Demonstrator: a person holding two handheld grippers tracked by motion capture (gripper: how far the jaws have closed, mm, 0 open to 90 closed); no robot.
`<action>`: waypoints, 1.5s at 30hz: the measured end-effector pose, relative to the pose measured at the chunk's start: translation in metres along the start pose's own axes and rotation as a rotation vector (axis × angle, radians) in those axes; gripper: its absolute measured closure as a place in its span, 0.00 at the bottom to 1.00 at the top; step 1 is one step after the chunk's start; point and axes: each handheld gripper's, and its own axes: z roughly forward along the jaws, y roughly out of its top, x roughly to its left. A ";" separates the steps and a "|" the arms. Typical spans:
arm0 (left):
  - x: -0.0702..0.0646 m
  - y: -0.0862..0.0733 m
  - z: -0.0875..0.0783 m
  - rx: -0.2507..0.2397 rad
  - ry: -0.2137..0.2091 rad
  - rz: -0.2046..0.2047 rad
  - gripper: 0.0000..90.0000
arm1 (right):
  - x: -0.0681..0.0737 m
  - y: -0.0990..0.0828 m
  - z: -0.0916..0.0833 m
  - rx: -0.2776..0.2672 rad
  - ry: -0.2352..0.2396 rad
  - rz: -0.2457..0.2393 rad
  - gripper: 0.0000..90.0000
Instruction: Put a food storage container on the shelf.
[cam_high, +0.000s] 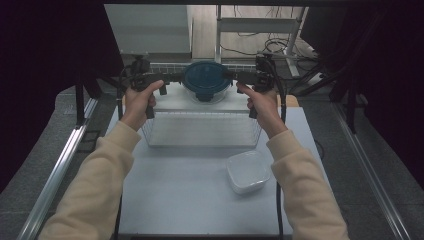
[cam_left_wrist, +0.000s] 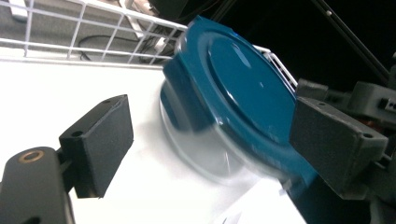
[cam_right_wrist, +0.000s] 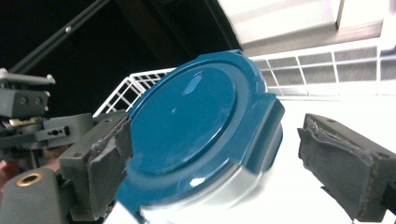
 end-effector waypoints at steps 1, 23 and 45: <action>-0.001 -0.004 -0.004 0.000 -0.006 0.017 0.17 | 0.003 -0.003 -0.006 -0.005 0.001 -0.034 0.11; -0.029 -0.146 -0.060 0.061 -0.139 0.312 0.24 | 0.019 -0.117 -0.065 0.078 0.072 -0.287 0.21; -0.020 -0.236 -0.055 0.209 0.005 0.417 0.28 | -0.016 -0.220 -0.087 0.232 0.042 -0.278 0.22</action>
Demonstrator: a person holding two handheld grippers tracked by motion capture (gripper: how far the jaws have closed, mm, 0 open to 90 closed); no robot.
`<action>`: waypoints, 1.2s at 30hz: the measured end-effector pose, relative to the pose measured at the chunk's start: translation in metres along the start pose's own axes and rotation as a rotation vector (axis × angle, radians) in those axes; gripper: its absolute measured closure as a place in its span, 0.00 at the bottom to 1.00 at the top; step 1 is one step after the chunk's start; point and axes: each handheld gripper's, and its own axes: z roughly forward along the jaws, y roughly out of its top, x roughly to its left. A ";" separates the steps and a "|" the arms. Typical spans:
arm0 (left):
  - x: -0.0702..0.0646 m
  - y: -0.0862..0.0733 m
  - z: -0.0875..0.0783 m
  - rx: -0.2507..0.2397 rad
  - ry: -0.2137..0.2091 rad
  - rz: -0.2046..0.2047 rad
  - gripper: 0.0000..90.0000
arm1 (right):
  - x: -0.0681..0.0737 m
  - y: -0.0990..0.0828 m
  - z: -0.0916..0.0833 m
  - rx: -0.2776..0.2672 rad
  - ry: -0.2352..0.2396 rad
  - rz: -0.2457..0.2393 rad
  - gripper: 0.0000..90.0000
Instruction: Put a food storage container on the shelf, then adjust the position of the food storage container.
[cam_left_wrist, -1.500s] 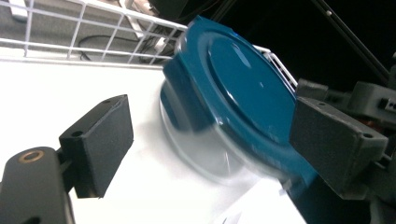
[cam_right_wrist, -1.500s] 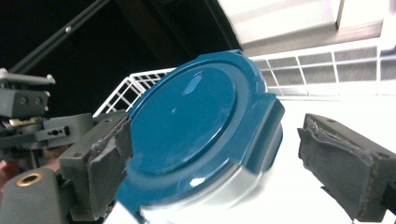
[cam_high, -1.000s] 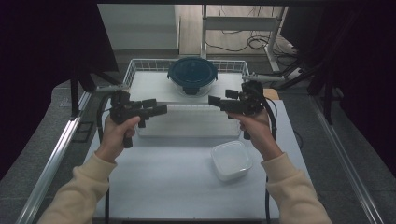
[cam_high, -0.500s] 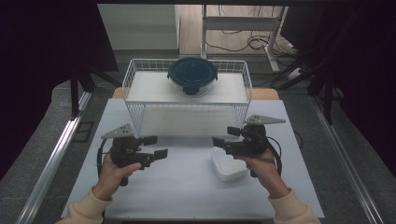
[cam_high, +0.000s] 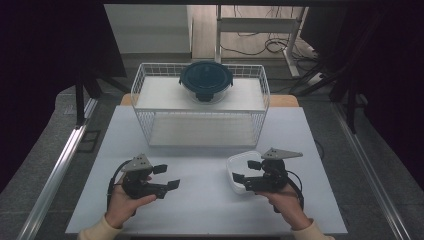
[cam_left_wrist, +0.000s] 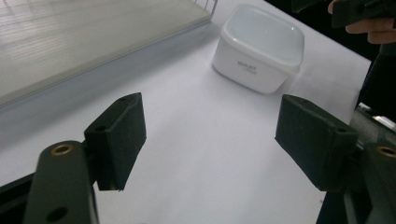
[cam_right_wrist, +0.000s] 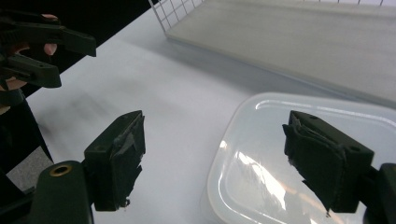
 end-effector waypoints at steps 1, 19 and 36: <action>0.000 -0.001 0.000 0.001 0.008 0.009 0.29 | 0.000 -0.002 0.000 0.011 0.000 0.005 0.22; 0.003 -0.014 0.005 0.063 0.052 0.016 0.29 | -0.004 -0.006 0.002 0.020 -0.035 -0.016 0.25; 0.004 -0.015 0.009 0.079 0.055 0.019 0.28 | -0.045 0.038 -0.026 0.043 -0.202 0.002 0.57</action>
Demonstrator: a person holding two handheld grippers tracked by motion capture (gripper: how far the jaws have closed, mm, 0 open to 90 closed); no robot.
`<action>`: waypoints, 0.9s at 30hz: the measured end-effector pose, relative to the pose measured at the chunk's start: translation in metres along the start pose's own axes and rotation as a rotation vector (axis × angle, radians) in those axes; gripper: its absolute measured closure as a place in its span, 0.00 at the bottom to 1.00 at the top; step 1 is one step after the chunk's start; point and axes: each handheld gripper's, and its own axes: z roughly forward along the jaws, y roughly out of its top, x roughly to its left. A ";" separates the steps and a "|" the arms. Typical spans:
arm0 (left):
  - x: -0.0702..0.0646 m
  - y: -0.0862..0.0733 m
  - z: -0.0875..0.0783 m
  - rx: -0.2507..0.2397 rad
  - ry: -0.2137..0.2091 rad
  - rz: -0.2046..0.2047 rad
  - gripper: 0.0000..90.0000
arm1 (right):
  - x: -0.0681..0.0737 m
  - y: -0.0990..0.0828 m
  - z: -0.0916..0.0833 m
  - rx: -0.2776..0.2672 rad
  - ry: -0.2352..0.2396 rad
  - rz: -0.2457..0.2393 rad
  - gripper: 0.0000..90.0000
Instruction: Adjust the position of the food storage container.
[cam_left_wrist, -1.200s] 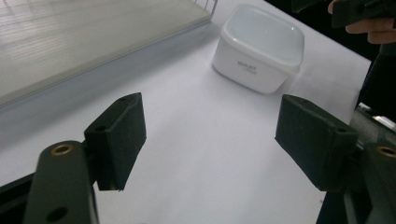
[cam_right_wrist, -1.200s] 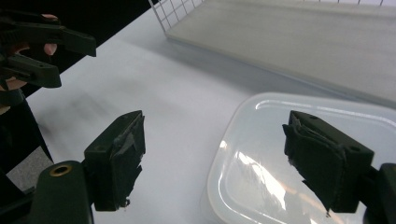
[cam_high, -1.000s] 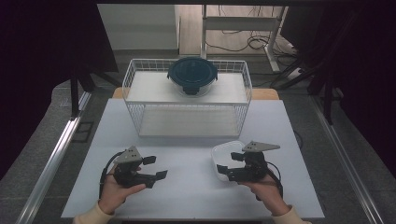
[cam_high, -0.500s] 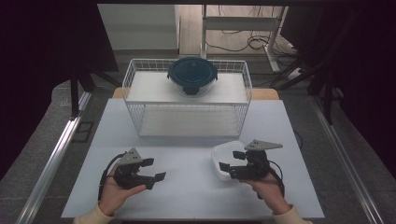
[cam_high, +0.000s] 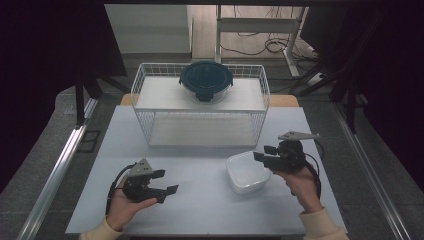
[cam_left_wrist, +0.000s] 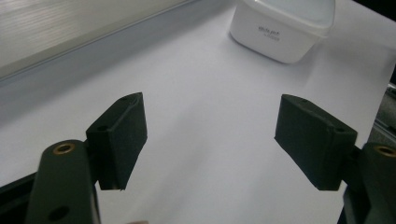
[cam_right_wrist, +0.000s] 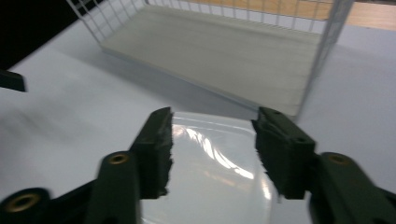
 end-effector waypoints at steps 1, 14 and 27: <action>0.000 0.000 0.000 0.000 0.000 0.000 0.28 | -0.002 0.003 0.002 0.014 -0.021 -0.009 0.59; 0.000 -0.002 -0.002 -0.004 0.002 -0.013 0.28 | -0.030 -0.008 0.028 0.115 -0.121 -0.016 0.91; 0.001 -0.003 0.000 0.005 0.007 -0.016 0.28 | -0.040 -0.013 0.054 0.229 -0.165 -0.066 0.99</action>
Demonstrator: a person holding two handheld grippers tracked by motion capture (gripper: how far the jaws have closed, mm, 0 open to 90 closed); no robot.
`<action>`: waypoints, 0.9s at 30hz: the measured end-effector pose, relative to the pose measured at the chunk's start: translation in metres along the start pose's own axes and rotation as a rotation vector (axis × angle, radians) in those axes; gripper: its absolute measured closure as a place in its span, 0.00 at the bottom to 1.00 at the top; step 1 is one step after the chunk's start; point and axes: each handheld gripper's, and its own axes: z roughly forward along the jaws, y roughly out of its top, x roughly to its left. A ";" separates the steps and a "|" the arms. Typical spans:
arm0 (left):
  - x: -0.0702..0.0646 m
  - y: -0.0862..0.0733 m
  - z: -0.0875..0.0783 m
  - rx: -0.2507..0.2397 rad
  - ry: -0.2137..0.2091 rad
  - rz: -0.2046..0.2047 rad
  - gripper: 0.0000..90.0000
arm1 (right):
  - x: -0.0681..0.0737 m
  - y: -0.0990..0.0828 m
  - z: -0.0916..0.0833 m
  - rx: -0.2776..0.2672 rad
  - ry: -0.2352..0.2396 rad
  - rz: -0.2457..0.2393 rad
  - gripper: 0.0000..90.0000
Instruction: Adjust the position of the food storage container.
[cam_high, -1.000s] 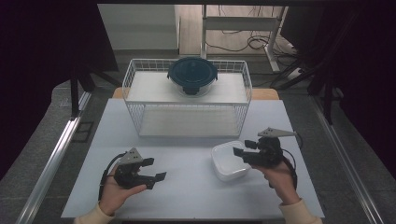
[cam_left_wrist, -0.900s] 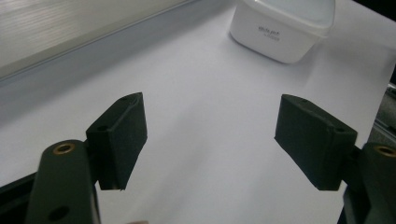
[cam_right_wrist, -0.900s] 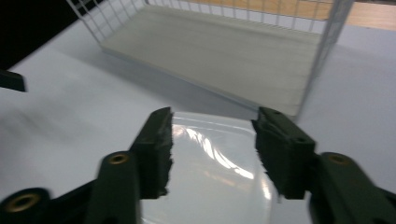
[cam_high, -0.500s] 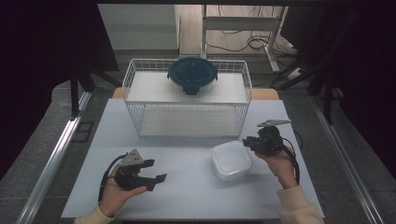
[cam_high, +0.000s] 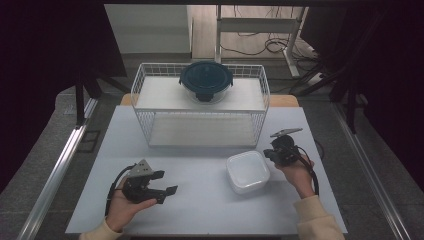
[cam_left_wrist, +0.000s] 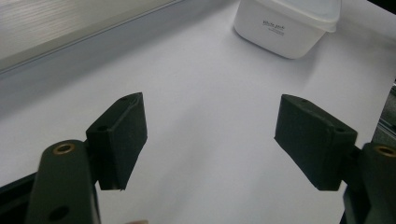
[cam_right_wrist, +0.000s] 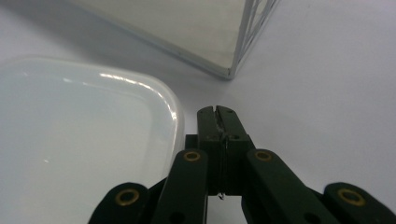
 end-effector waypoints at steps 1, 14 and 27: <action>0.000 0.000 0.000 0.001 0.001 0.000 0.28 | 0.001 0.000 0.002 0.010 -0.009 -0.015 0.98; 0.002 -0.001 0.002 0.009 0.009 -0.003 0.28 | 0.022 0.007 0.013 0.041 0.031 -0.150 0.99; 0.006 -0.001 0.000 0.003 0.015 -0.015 0.28 | 0.070 0.031 0.039 0.049 0.074 -0.298 0.99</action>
